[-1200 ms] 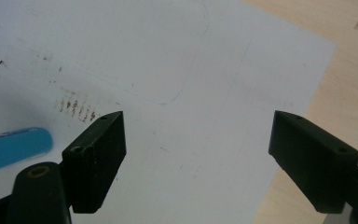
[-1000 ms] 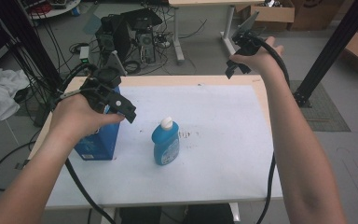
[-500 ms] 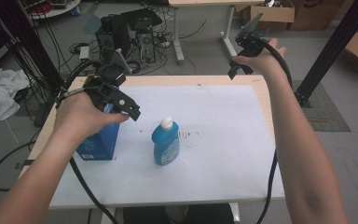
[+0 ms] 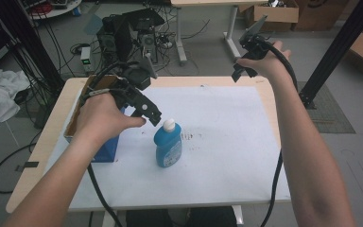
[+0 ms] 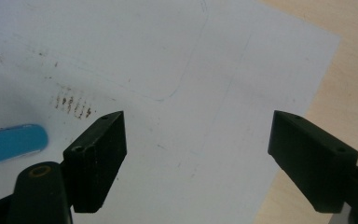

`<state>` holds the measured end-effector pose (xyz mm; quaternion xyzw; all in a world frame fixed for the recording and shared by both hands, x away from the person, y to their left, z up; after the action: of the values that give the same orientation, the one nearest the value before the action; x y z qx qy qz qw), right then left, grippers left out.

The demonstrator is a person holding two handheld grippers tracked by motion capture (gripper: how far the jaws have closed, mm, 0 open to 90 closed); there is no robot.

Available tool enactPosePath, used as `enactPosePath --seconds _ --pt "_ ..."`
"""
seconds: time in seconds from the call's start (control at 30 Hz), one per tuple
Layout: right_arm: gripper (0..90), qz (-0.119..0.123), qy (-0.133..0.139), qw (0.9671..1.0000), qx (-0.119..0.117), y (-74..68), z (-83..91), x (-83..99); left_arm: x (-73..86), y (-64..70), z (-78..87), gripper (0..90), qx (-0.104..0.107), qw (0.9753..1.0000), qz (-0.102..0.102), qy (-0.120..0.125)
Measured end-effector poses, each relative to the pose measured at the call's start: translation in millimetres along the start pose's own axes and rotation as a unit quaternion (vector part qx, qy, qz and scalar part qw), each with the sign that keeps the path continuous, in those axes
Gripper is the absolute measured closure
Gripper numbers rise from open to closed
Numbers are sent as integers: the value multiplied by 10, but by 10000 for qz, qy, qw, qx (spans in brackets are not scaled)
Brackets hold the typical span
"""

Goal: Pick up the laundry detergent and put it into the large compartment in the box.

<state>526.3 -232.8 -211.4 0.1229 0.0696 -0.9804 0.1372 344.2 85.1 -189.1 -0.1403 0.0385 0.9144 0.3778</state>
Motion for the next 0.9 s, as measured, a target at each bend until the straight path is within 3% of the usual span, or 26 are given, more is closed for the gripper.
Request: enactPosePath --seconds 0.3,0.6,0.9 --pt "195 12 15 10000 -31 28 -11 44 -162 160 -107 1 28 9997 -206 -144" --pt "185 54 11 10000 -65 46 -37 65 -335 308 -316 1 20 9987 -372 -354" --pt "185 73 4 9999 -80 40 -59 70 -354 341 -493 1 -24 9979 -414 -500"
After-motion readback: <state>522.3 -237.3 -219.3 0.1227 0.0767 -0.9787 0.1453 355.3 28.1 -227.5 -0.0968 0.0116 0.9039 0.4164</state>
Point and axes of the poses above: each handheld gripper's, and its own axes: z roughly backward along the jaws, x roughly out of its underside, y roughly to its right, the point moved 1 cm from there along -z, roughly forward along the jaws, and after that the axes turned 10 degrees about -z, right-handed, at the moved point
